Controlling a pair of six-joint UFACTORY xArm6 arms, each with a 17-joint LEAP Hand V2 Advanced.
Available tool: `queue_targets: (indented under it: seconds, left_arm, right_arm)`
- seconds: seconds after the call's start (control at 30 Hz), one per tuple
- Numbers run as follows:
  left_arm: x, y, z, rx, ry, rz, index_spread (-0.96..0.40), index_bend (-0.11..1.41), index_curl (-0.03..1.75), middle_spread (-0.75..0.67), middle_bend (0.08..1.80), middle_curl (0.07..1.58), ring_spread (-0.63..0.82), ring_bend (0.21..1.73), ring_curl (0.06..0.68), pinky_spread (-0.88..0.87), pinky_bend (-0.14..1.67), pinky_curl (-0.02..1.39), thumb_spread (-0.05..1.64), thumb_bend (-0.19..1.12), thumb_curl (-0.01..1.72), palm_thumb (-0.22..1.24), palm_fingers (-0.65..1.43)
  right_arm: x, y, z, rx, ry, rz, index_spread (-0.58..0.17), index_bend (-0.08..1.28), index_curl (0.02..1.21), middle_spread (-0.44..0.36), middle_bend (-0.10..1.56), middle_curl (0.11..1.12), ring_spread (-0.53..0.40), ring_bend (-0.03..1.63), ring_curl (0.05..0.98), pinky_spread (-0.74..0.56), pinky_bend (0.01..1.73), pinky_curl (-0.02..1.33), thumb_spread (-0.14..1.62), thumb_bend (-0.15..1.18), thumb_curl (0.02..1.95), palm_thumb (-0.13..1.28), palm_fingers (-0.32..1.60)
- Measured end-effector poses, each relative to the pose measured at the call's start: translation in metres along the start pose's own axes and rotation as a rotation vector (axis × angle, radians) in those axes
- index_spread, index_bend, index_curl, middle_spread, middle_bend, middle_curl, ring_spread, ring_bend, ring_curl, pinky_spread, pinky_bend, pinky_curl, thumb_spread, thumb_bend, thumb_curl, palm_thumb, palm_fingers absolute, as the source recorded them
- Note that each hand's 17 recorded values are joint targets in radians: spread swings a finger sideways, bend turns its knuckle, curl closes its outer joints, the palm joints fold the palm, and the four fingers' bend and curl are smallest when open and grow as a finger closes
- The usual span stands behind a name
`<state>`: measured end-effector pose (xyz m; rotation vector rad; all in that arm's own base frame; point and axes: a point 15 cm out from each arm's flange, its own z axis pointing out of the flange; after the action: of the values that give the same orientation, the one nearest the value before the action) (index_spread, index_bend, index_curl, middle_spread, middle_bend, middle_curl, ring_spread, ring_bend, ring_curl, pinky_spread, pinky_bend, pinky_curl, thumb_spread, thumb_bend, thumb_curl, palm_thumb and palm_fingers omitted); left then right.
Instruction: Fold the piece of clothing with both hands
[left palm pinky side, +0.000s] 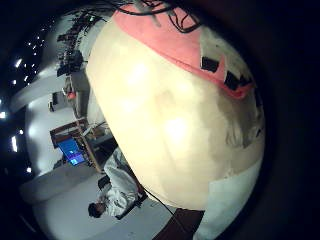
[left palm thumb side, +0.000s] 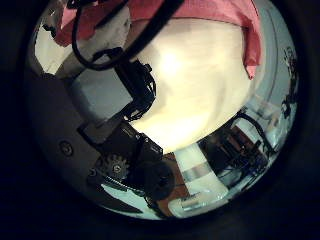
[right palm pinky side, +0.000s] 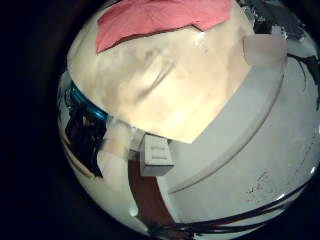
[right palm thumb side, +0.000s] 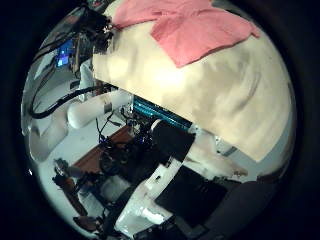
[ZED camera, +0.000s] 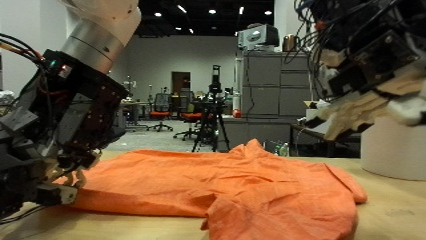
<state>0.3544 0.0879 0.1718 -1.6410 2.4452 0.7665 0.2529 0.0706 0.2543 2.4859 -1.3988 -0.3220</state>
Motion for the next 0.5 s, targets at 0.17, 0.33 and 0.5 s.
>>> queue_targets:
  seconds: [0.17, 0.33, 0.5]
  left_arm:
    - [0.001, 0.001, -0.006, 0.008, -0.004, -0.002, -0.63, 0.38, 0.64, -0.57, 0.98, 0.64, -0.58, 0.93, 0.434, -0.80, 0.70, 0.42, 1.15, -0.02, 0.28, 0.64, 1.14]
    - [0.001, 0.004, -0.006, 0.011, -0.004, -0.008, -0.64, 0.37, 0.67, -0.56, 0.99, 0.64, -0.58, 0.94, 0.441, -0.80, 0.70, 0.43, 1.15, -0.02, 0.28, 0.64, 1.13]
    - [0.002, 0.006, -0.006, 0.011, -0.001, -0.010, -0.65, 0.36, 0.70, -0.56, 1.00, 0.64, -0.58, 0.93, 0.446, -0.81, 0.70, 0.44, 1.15, -0.02, 0.27, 0.64, 1.13]
  right_arm:
    - [-0.004, -0.027, 0.023, -0.025, 0.015, -0.035, -0.296, 0.18, 0.30, -0.122, 0.37, 0.41, -0.184, 0.56, 0.323, -0.03, 0.24, 0.27, 1.01, -0.01, 0.33, 0.56, 0.50]
    - [0.007, -0.048, 0.051, -0.087, 0.085, -0.062, -0.306, 0.20, 0.33, -0.127, 0.37, 0.41, -0.174, 0.50, 0.305, -0.02, 0.24, 0.27, 0.98, 0.01, 0.36, 0.68, 0.44]
    - [0.029, -0.062, 0.067, -0.121, 0.165, -0.035, -0.321, 0.20, 0.35, -0.138, 0.35, 0.41, -0.170, 0.46, 0.290, -0.01, 0.23, 0.26, 0.94, -0.02, 0.38, 0.77, 0.44]
